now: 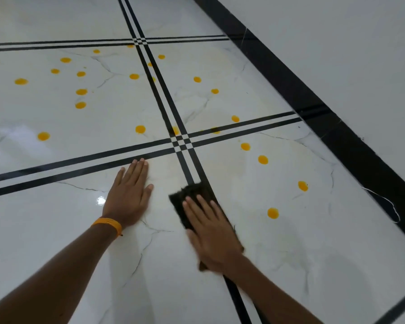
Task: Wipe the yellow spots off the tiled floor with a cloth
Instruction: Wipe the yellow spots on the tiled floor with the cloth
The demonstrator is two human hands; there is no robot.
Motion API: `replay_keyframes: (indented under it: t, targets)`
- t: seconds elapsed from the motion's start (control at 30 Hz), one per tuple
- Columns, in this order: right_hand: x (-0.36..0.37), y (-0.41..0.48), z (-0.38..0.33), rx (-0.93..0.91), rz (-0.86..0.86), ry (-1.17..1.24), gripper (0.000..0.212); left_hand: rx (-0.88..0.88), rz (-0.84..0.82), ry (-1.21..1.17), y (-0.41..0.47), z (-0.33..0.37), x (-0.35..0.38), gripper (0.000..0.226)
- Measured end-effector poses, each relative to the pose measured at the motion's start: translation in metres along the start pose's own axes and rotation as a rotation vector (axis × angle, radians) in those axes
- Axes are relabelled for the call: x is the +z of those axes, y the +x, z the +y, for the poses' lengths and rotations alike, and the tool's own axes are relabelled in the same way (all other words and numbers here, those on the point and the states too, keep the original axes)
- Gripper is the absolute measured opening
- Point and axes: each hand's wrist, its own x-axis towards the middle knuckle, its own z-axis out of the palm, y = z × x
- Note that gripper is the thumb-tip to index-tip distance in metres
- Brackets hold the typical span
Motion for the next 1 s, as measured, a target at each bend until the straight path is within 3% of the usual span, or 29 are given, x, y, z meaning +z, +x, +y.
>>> replay_keyframes:
  t: [0.07,0.13,0.2,0.33,0.37,0.43,0.5,0.6,0.7,0.77,0.9,1.0]
  targets:
    - [-0.002,0.003,0.035,0.085,0.068,-0.027,0.063,-0.015,0.011,0.008,0.001,-0.001,0.0,0.068]
    - [-0.008,0.049,0.06,0.295,0.102,-0.038,0.064,-0.015,0.016,0.01,0.005,-0.002,-0.001,0.068]
    - [-0.011,0.095,0.05,0.404,0.088,0.006,0.066,-0.01,0.009,0.012,0.005,-0.002,-0.001,0.067]
    - [0.0,0.086,0.013,0.137,0.079,0.112,0.059,-0.004,0.007,0.01,0.003,-0.004,-0.001,0.068]
    - [-0.002,0.073,0.017,0.149,0.097,0.215,0.055,-0.004,0.011,0.012,0.002,-0.004,-0.001,0.067]
    - [-0.014,0.06,0.032,0.362,0.215,0.457,0.044,-0.002,0.021,0.011,0.003,-0.004,0.001,0.067]
    - [-0.027,0.062,0.043,0.607,0.276,0.521,0.042,-0.003,0.023,0.008,0.003,-0.005,0.001,0.067]
    - [-0.043,0.08,0.045,0.713,0.126,0.598,0.048,-0.004,0.028,0.006,0.002,-0.005,0.002,0.067]
    - [-0.056,0.093,0.042,0.813,0.046,0.744,0.023,-0.012,0.026,0.016,0.002,-0.004,0.002,0.068]
    - [-0.063,0.092,0.046,0.797,0.037,0.781,0.014,-0.013,0.031,0.019,0.003,-0.004,0.001,0.068]
    - [-0.089,0.092,0.059,0.723,0.057,1.053,0.021,-0.013,0.033,0.018,0.004,-0.002,0.0,0.069]
    - [-0.122,0.089,0.078,0.659,0.147,1.067,0.02,-0.013,0.033,0.005,0.003,-0.003,-0.001,0.069]
